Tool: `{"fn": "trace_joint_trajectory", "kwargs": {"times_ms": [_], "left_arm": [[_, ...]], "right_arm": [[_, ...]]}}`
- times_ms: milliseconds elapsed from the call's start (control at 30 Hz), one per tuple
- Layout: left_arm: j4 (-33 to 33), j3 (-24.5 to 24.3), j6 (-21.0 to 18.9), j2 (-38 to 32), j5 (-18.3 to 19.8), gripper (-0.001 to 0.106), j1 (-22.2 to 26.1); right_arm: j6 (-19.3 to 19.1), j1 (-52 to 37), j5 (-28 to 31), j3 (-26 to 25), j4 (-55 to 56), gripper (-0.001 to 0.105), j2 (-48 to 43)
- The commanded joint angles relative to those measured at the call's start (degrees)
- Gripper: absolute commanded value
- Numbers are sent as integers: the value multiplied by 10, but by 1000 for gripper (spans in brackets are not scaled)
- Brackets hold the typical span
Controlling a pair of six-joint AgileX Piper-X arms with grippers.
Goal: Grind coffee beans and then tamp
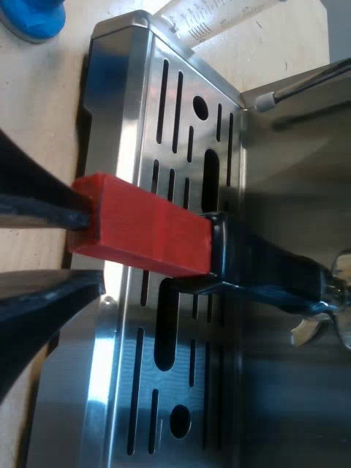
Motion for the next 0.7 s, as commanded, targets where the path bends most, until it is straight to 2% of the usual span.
{"fn": "trace_joint_trajectory", "kwargs": {"times_ms": [33, 300, 367, 467, 500, 600, 700], "left_arm": [[-10, 0, 1, -2, 6, 87, -2], [-10, 0, 1, -2, 6, 87, -2], [-10, 0, 1, -2, 6, 87, -2], [-10, 0, 1, -2, 6, 87, -2], [-10, 0, 1, -2, 6, 87, -2], [-10, 0, 1, -2, 6, 87, -2], [-10, 0, 1, -2, 6, 87, -2]], "right_arm": [[-1, -6, 20, -5, -15, 17, 0], [1, -2, -7, -5, 12, 18, -1], [1, 6, -9, -5, 15, 22, -1], [1, 24, 5, -5, 17, 33, -1], [1, 34, 18, -5, 25, 40, -1], [1, 55, 38, -5, 51, 49, -4], [1, 75, 46, -5, 78, 50, -14]]}}
